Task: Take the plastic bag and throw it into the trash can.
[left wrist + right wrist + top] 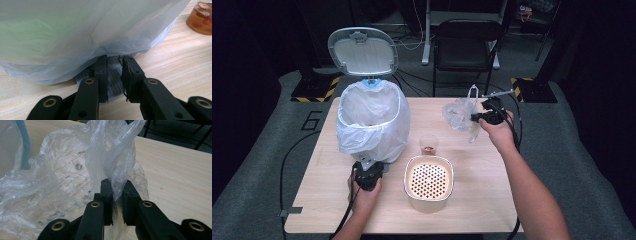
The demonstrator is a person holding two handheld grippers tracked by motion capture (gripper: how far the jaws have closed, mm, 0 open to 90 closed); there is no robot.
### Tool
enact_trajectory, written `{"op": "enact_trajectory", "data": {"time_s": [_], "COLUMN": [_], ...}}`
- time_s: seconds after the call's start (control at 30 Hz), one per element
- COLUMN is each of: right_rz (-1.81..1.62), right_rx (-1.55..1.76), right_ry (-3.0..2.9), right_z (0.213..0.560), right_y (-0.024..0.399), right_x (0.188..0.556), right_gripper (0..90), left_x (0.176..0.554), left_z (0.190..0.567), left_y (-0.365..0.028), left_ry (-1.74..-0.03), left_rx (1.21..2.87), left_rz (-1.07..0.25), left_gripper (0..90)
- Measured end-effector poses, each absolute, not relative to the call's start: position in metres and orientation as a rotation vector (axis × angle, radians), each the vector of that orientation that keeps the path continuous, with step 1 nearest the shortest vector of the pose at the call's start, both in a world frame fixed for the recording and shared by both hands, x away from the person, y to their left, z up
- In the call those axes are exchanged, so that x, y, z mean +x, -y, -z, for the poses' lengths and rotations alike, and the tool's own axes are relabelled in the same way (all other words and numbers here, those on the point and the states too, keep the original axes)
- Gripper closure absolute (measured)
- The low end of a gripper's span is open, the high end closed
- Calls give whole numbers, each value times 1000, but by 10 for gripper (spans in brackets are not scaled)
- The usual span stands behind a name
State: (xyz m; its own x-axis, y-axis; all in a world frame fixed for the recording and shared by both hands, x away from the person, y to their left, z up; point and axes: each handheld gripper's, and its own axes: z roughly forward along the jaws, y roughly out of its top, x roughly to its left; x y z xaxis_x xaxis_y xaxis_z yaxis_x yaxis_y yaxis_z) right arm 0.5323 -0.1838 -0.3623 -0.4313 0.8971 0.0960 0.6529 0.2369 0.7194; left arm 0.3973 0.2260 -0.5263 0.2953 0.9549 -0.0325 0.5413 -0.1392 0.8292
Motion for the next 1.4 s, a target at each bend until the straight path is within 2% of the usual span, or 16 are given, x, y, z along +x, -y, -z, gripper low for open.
{"op": "enact_trajectory", "data": {"time_s": [0.37, 1.4], "right_rz": [-1095, -1290], "right_rx": [1345, 1067], "right_ry": [-2227, -2338], "right_z": [335, 271], "right_y": [175, 121], "right_x": [521, 485], "right_gripper": [813, 814], "left_x": [397, 397], "left_z": [527, 526], "left_y": [-223, -226], "left_ry": [-1368, -1343], "left_rx": [1742, 1802], "left_rz": [-666, -682], "left_gripper": [750, 750]}}
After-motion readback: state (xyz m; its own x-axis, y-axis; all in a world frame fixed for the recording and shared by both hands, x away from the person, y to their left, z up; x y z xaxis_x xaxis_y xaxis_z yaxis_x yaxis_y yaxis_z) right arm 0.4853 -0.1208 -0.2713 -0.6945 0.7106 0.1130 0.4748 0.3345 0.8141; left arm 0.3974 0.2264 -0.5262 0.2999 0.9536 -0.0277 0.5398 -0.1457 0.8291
